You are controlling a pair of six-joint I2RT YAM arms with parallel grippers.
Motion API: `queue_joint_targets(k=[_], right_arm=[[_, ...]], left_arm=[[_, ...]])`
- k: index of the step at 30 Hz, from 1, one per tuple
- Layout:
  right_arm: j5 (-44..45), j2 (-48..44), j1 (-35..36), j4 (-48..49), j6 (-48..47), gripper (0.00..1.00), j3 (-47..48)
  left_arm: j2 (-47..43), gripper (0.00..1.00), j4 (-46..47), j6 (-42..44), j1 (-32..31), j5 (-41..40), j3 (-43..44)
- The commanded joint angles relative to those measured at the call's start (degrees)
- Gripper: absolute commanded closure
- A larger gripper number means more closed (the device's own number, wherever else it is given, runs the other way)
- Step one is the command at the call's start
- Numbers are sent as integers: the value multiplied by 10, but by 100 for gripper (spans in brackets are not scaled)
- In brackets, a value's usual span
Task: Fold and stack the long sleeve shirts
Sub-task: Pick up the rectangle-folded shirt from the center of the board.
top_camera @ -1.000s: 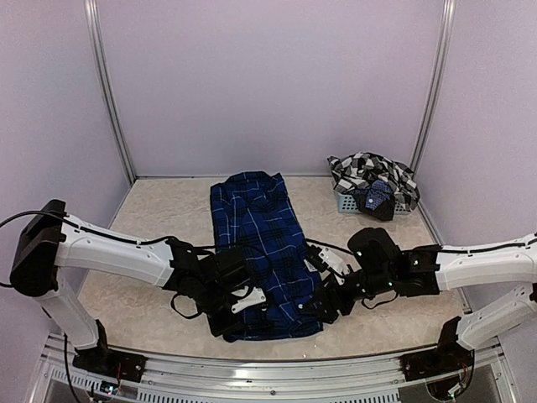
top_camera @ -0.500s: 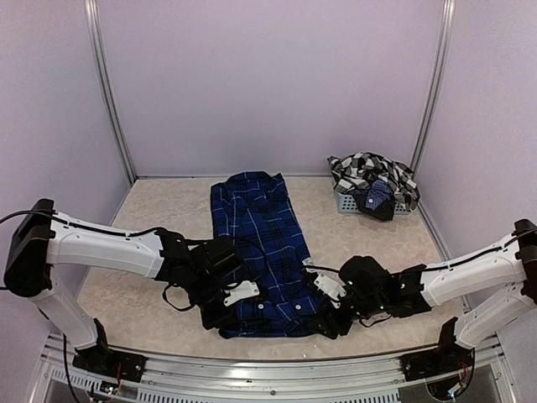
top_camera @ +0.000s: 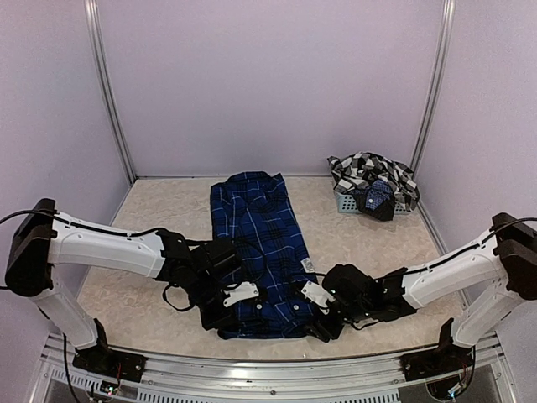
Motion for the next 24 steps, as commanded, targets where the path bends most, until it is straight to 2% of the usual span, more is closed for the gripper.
queue_joint_targets(k=[1,4,10,12,24], right_arm=[[28,33,19,-8,8,39,14],[37,41,35,-14,23,53,15],[37,29,66,-43,57,89,16],[26,15,76,-61,72,99,21],[-115,-89,84,-233,160,100,76]], left_arm=[[-7,100,-3,10,3,13,-6],[-15,100,0,12,8,16,-9],[-20,100,1,19,13,24,-10],[-23,100,1,20,13,26,-12],[-33,100,-2,31,2,74,-10]])
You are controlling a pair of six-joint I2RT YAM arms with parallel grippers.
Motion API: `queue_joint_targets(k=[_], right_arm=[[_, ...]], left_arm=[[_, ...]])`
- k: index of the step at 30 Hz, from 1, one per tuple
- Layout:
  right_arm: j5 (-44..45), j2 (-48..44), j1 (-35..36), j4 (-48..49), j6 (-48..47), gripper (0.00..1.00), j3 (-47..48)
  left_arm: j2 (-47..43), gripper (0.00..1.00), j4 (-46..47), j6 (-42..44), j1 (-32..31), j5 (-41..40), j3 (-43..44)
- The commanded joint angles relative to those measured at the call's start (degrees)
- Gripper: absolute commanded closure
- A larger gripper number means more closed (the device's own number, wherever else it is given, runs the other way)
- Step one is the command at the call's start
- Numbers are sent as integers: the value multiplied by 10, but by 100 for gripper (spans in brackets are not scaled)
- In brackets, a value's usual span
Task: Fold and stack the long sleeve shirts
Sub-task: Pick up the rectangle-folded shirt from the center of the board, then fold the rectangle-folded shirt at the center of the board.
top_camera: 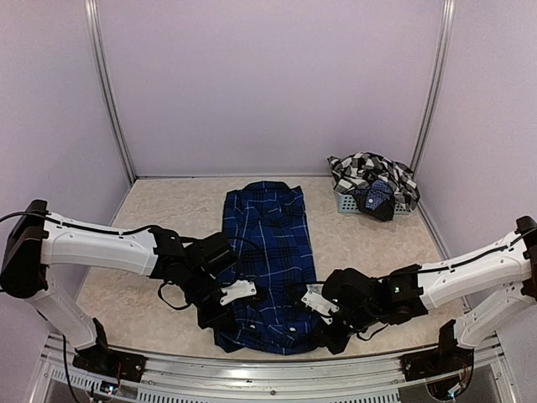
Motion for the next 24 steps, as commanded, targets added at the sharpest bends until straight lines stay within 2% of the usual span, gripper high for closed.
queue_joint_targets(k=[1,4,7,14,19,24], right_arm=[[-86,-34,7,-98,40,100,35],[-118,-44,6,-136,39,100,65],[-118,-42,-7,-182,20,100,104],[-184,-15,-123,-234,-33,100,146],[-228,31,-201,-255,-94,100,191],[-221,100,-265,-297,-160,100,254]], left_arm=[[-9,100,-1,14,-16,41,-2],[-13,100,-4,17,-24,55,-2],[-33,100,-7,20,-6,65,0],[-48,100,-25,37,67,95,26],[-9,100,-51,70,134,114,77],[37,100,-56,84,197,127,132]])
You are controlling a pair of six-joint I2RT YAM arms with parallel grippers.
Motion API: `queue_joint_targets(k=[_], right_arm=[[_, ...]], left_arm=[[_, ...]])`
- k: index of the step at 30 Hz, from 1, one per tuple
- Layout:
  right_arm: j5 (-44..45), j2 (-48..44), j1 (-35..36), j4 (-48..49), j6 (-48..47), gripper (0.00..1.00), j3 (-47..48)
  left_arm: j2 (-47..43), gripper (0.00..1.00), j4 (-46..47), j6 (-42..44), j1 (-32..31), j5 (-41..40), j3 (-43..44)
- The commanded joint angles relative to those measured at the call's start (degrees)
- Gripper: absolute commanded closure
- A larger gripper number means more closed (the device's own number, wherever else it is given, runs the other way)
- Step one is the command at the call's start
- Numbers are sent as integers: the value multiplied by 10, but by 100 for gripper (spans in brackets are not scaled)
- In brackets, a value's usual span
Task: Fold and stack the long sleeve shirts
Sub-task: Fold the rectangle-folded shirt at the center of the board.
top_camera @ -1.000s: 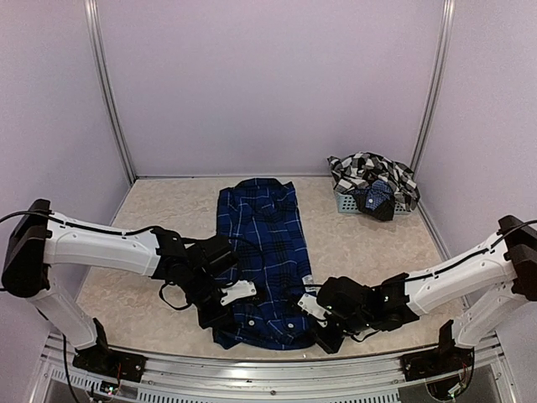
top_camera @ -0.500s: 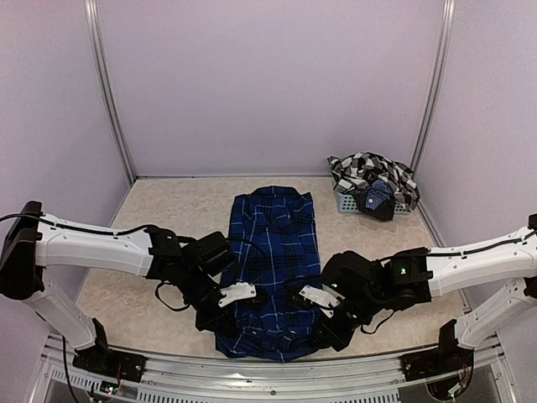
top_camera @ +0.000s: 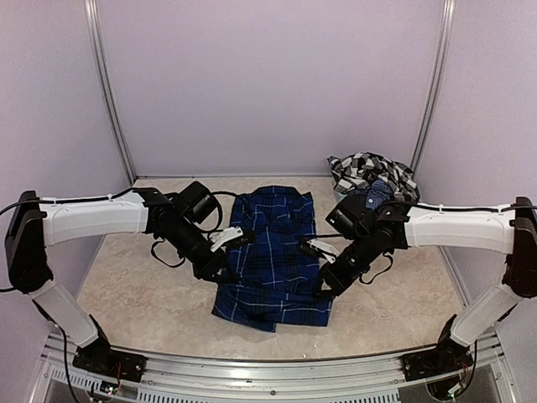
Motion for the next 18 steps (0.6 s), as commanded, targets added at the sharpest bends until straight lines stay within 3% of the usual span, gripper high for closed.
queue_joint_targets(k=[1,9,18], right_arm=[[-14,58,-51,-53,-81,100,60],[-18,194,-115,-92,-172,99,203],[-10,305,-163,-122,-200,99,323]], left_arm=[[44,100,-13,21,54,23,50],[125,100,7,-19,108,14,101],[222,100,22,-71,138,-18,200]])
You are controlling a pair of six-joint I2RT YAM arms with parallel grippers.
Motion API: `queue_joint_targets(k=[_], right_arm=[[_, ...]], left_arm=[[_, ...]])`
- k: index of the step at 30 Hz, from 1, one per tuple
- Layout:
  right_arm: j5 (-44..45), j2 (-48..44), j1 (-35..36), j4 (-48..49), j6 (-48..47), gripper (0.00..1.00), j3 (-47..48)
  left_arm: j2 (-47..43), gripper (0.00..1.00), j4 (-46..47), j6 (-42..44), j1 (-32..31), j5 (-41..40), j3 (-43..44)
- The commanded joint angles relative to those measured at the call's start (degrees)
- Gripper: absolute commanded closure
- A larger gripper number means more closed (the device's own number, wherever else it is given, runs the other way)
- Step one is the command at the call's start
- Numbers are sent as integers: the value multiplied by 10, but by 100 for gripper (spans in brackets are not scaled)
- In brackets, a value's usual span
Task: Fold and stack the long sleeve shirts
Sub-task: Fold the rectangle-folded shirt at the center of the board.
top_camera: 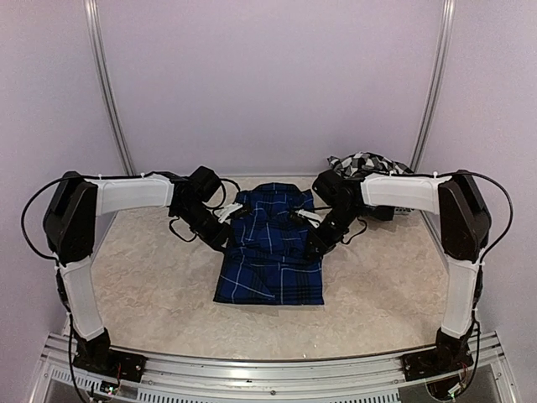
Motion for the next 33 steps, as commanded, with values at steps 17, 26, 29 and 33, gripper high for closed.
queue_joint_targets(k=[17,26,29,33], right_arm=[[-5,95,-56,-37,-18,88,162],[-51,17,-84,84,14,34,53],[-54,-5,-85,124,15,29,4],[-56,-18,-87,155,17,24,-47]], left_arm=[[68,100,70,-65,54,43,76],[72,100,88,-73,62,56,71],[71,100,91,-73,62,61,72],[71,100,91,-72,63,63,71]])
